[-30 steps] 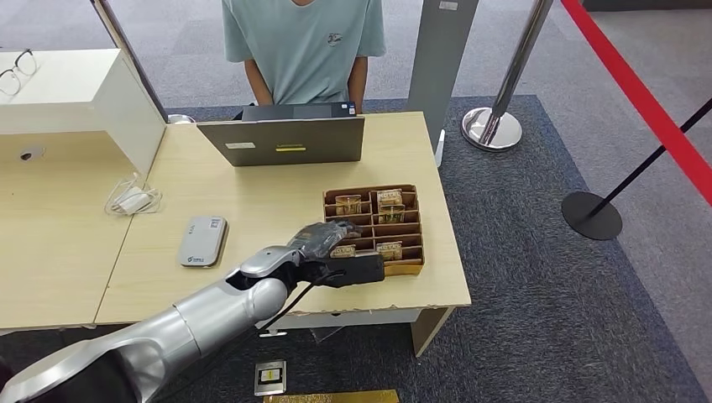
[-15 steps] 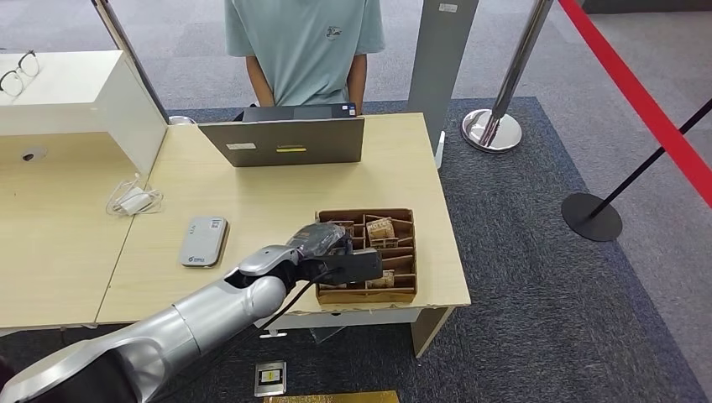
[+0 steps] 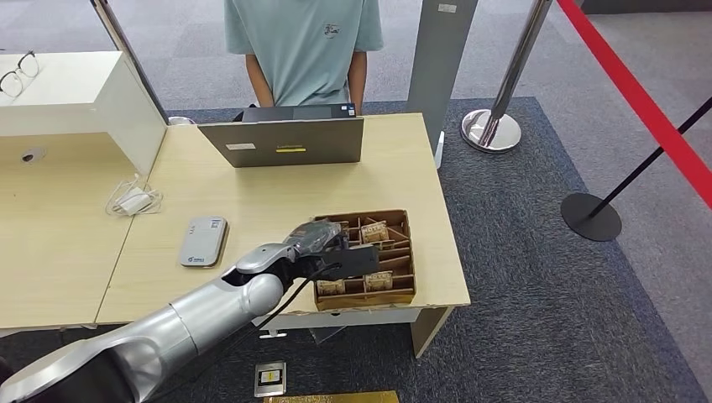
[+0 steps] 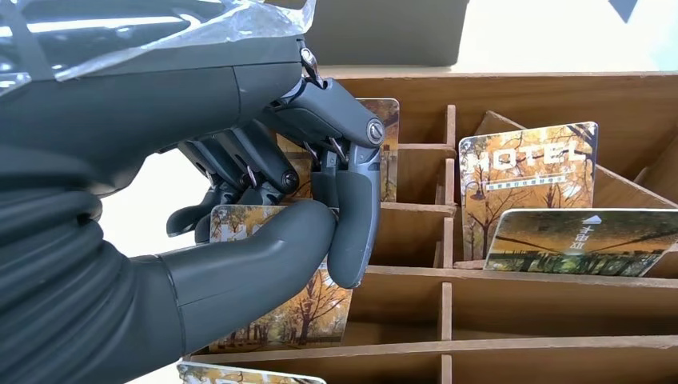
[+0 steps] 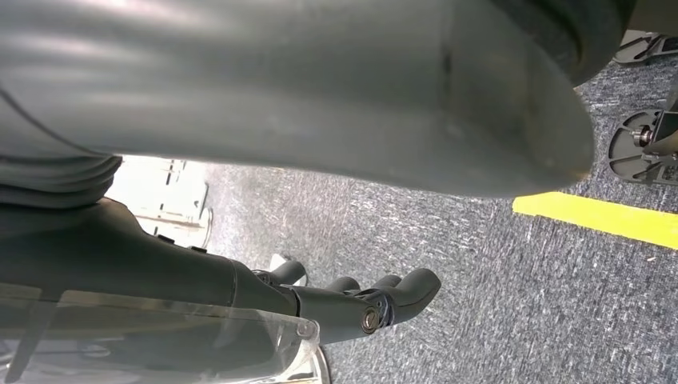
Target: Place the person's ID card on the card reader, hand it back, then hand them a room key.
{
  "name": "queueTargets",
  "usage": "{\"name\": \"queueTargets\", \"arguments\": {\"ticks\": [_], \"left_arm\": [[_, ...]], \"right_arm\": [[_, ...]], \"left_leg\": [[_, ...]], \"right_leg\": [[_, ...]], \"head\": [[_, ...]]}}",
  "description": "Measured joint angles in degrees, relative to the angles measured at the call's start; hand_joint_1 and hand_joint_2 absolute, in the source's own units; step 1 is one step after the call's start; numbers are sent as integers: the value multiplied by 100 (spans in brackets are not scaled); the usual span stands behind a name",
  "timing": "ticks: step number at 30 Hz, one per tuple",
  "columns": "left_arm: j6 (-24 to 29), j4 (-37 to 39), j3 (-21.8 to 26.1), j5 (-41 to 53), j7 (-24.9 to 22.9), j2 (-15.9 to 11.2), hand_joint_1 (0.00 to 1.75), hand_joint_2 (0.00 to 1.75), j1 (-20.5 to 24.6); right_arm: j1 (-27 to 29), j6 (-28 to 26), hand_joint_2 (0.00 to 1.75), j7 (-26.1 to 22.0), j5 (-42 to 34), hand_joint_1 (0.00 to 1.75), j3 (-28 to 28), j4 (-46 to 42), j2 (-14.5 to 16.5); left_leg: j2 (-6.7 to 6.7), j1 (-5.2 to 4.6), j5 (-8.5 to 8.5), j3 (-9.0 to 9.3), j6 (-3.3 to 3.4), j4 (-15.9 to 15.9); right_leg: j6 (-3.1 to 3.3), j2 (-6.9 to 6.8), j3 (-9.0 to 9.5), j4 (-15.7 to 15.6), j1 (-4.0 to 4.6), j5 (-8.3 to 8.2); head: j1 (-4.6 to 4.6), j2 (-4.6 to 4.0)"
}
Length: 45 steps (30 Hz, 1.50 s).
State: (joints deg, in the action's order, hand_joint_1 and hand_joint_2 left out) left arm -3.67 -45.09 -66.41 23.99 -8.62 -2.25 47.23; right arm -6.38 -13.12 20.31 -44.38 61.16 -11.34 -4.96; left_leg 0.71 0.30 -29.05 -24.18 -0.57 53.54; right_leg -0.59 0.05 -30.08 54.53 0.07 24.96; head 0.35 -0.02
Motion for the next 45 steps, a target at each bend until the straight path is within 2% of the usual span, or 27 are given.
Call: {"name": "queueTargets", "arguments": {"ticks": [8, 15, 23, 45], "left_arm": [[-139, -389, 128, -97, -423, -401, 175, 175, 11], [-256, -840, 259, -181, -768, -928, 175, 175, 77], [-213, -1325, 481, -260, -941, -1451, 175, 175, 313], [286, -2255, 978, -607, -1185, -2164, 175, 175, 466]], "right_arm": [[3, -2, 0, 2, -42, 0, 0, 2, -5], [6, -2, 0, 1, -61, 0, 0, 2, -15], [6, -5, 0, 1, -69, 0, 0, 2, -39], [6, -28, 0, -9, -146, 0, 0, 2, -42]], "left_leg": [[0, 1, 4, 4, -6, 0], [0, 1, 10, 4, -11, 0], [0, 0, 13, 1, -8, 0], [0, -1, 13, -2, -8, 0]], "right_leg": [[1, 1, 0, 7, 1, 0], [2, 1, -5, 14, 1, -1], [3, -1, -10, 16, 1, -2], [3, -1, -13, 16, 0, -2]], "head": [[0, 0], [1, 0], [1, 0], [1, 0]]}}
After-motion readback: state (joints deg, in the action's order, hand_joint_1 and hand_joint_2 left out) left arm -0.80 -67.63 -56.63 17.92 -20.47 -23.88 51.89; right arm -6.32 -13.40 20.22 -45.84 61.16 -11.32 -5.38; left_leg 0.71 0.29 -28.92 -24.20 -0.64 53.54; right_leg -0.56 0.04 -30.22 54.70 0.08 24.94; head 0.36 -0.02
